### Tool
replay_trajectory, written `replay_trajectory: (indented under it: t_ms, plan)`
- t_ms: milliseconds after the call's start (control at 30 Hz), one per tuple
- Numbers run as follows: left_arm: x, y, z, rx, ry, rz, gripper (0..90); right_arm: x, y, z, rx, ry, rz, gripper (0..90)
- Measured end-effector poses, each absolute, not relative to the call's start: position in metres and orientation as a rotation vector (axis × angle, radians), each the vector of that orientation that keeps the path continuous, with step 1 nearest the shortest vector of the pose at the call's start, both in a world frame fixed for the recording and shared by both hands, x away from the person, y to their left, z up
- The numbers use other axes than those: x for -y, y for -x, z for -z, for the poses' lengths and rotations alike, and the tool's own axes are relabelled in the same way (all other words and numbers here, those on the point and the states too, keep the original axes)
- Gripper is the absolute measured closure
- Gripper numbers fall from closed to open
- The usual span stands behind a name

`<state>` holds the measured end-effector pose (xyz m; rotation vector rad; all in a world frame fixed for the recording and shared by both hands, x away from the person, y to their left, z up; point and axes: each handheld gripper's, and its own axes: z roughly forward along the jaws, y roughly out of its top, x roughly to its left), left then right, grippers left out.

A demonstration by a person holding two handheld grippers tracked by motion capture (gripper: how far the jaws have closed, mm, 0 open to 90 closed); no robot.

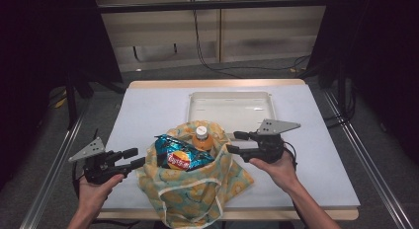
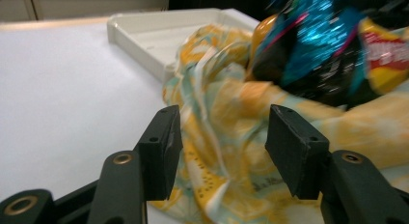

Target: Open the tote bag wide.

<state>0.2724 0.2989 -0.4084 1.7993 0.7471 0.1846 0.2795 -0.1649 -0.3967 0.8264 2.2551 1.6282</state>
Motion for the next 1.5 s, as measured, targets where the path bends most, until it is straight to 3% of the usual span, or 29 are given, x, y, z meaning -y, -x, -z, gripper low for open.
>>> replay_trajectory:
  t_ms: [300,400,667,800,833,867,933,1000,1133,1200,1233,1300,1367,1500]
  plan:
    - [-0.281,-0.240,0.397,-0.629,-1.772,-0.144,47.8,0.146,-0.253,0.388,-2.335,-0.715,-1.689,47.9]
    - [-0.270,-0.232,0.399,-0.619,-1.790,-0.134,41.5,0.136,-0.245,0.385,-2.361,-0.661,-1.693,46.7]
    - [-0.252,-0.220,0.407,-0.565,-1.859,-0.133,40.2,0.124,-0.239,0.387,-2.426,-0.589,-1.709,42.1]
    - [-0.247,-0.221,0.417,-0.509,-1.929,-0.106,63.0,0.121,-0.239,0.391,-2.447,-0.590,-1.711,40.6]
    - [-0.246,-0.220,0.419,-0.500,-1.941,-0.092,75.7,0.119,-0.239,0.393,-2.464,-0.588,-1.700,40.2]
    - [-0.244,-0.220,0.421,-0.494,-1.946,-0.081,75.7,0.119,-0.239,0.393,-2.464,-0.588,-1.700,40.2]
    - [-0.243,-0.223,0.421,-0.486,-1.963,-0.071,85.0,0.118,-0.239,0.395,-2.467,-0.587,-1.687,39.8]
    - [-0.244,-0.224,0.422,-0.484,-1.953,-0.053,86.4,0.119,-0.239,0.395,-2.468,-0.592,-1.687,40.6]
    - [-0.246,-0.224,0.424,-0.497,-1.950,-0.021,89.0,0.123,-0.238,0.397,-2.474,-0.612,-1.687,50.4]
    - [-0.247,-0.223,0.424,-0.507,-1.954,-0.012,89.2,0.124,-0.237,0.399,-2.480,-0.605,-1.690,61.6]
    - [-0.248,-0.222,0.425,-0.505,-1.954,-0.006,89.3,0.124,-0.235,0.399,-2.490,-0.595,-1.703,74.2]
    - [-0.248,-0.221,0.425,-0.508,-1.955,-0.003,89.5,0.124,-0.232,0.399,-2.498,-0.587,-1.711,85.1]
    - [-0.250,-0.218,0.424,-0.508,-1.947,-0.001,89.9,0.124,-0.228,0.398,-2.510,-0.576,-1.716,90.0]
    - [-0.258,-0.213,0.422,-0.500,-1.942,-0.008,90.0,0.125,-0.221,0.399,-2.519,-0.567,-1.738,90.0]
